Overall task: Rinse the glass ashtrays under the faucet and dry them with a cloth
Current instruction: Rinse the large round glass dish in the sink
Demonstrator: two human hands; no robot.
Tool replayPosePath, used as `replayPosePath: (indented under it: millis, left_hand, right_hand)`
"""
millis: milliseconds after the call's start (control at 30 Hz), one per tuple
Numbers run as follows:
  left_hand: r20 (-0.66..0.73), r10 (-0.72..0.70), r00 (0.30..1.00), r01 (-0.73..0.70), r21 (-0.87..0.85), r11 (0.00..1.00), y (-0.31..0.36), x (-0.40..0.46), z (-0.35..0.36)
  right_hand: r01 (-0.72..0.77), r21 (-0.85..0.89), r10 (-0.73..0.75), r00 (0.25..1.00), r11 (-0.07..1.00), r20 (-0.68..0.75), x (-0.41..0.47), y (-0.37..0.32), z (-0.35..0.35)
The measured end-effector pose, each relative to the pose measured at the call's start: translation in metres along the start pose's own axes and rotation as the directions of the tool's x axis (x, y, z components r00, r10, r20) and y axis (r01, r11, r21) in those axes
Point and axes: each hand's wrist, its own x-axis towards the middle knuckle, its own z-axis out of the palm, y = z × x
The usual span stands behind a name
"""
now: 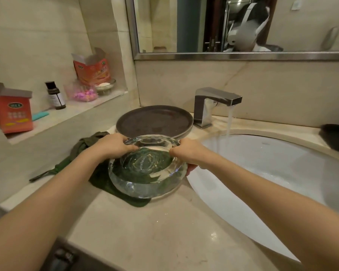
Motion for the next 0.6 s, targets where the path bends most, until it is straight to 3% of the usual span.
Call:
replayPosePath:
  millis: [200,333,467,600]
  left_hand:
    - [-0.179,0.041,0.983,-0.024,0.096,0.995,0.010,-0.006,0.002]
    - [-0.226,0.082,0.971,-0.106,-0.096,0.990,0.043,-0.010,-0.009]
    - [-0.061,0.102,0.993,-0.119,-0.486,0.866,0.089,-0.006,-0.005]
    - [0.172,0.167,0.971,-0.041,-0.567,0.823,0.132,0.008,0.026]
  right_hand:
    - [0.082,0.042,-0.080,0.995,0.996,-0.062,-0.006,0.004,-0.005]
    - [0.127,0.060,-0.115,0.979,0.990,-0.168,-0.011,0.013,-0.036]
    - [0.096,0.088,-0.071,0.965,0.991,-0.251,-0.014,0.044,-0.072]
    - [0.005,0.120,0.020,0.978,0.993,-0.207,-0.018,0.097,-0.100]
